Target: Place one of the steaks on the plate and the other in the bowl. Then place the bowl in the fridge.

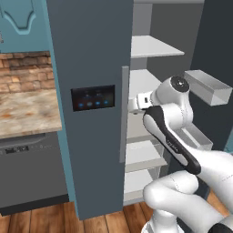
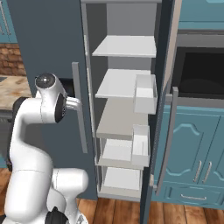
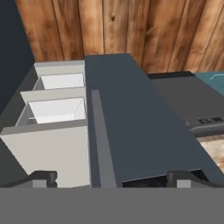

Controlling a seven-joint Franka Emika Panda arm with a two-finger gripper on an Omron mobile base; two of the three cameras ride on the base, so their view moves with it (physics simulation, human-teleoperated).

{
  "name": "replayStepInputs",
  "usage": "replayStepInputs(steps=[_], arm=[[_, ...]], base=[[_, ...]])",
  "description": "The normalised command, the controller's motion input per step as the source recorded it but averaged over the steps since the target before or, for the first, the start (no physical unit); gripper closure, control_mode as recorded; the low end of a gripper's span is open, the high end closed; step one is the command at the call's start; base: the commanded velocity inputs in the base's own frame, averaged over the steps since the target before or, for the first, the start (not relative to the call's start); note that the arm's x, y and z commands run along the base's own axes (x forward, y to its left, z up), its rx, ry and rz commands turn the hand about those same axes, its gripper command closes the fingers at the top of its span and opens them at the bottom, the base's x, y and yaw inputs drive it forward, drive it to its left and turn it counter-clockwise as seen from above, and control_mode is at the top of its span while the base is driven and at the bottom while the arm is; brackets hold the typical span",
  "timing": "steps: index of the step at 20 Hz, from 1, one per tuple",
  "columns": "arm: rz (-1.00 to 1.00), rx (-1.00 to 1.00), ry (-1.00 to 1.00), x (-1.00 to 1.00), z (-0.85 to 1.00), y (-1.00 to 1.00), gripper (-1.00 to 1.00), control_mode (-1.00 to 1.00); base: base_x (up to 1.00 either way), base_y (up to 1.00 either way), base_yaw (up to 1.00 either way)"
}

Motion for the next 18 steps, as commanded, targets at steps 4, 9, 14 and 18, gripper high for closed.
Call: replayStepInputs(steps=[4, 9, 14, 18], arm=[[-0.03, 0.0, 0.0, 0.39, -0.27, 0.04, -1.0, -1.0], [-0.01, -0.02, 0.0, 0.35, -0.2, 0.23, -1.0, -1.0], [-0.02, -0.01, 0.0, 0.38, -0.22, 0.1, -1.0, -1.0], [-0.03, 0.0, 0.0, 0.25, -0.25, -0.06, -1.0, -1.0]], base=[[0.0, 0.0, 0.0], [0.0, 0.0, 0.0], [0.0, 0.0, 0.0], [0.0, 0.0, 0.0]])
